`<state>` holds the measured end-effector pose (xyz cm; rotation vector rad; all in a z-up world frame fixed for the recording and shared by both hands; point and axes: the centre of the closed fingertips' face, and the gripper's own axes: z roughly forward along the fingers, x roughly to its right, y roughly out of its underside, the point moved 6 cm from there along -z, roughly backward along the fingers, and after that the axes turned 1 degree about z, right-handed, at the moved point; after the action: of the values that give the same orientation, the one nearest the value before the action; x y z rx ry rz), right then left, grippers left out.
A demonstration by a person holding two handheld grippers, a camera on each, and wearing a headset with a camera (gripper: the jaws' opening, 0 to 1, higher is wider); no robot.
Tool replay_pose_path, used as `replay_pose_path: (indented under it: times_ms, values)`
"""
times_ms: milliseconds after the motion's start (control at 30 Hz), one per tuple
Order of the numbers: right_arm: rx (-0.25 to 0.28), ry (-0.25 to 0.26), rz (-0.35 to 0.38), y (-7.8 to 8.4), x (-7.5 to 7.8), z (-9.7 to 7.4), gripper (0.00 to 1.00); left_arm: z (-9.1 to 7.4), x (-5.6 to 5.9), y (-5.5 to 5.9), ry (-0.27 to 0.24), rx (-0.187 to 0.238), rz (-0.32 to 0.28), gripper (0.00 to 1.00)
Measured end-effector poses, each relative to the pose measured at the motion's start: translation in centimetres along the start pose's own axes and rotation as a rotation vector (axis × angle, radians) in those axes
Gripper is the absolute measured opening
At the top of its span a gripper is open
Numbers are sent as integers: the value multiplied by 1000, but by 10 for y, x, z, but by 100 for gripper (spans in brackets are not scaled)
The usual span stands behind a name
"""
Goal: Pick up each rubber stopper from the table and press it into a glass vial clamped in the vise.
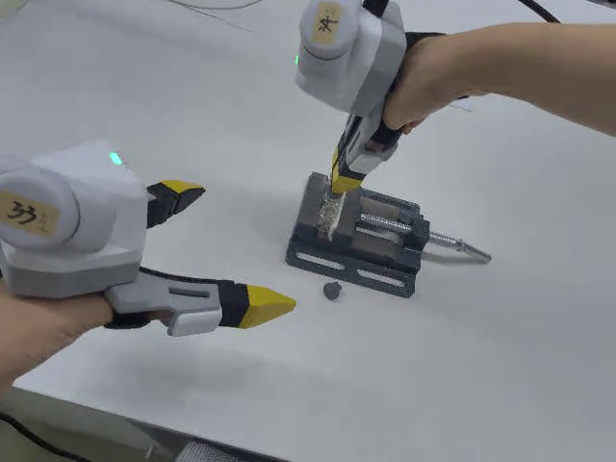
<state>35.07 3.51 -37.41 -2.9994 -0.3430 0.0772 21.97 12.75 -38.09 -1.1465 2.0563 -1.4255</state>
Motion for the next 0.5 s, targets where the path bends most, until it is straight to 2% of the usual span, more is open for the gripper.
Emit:
replay_pose_path:
  times_ms: [133,167,233,333,433,467,500]
  values:
    - [-5,-12,32,-1,-3,-1,0,5,0,-4,12,5,1,96]
    - [-8,-11,21,-1,-3,-2,0,5,0,-4,7,3,7,96]
    - [-16,-18,31,-2,0,-1,0,6,3,-7,22,22,-8,96]
    - [-19,-20,42,-2,0,-1,0,9,4,-6,25,7,12,96]
    - [-28,-32,62,-4,1,0,0,7,4,-6,17,22,-8,95]
    - [-40,-31,42,-5,-1,0,0,7,4,-6,15,20,-6,95]
    - [-48,-24,55,-5,-2,0,0,7,4,-5,16,14,-3,95]
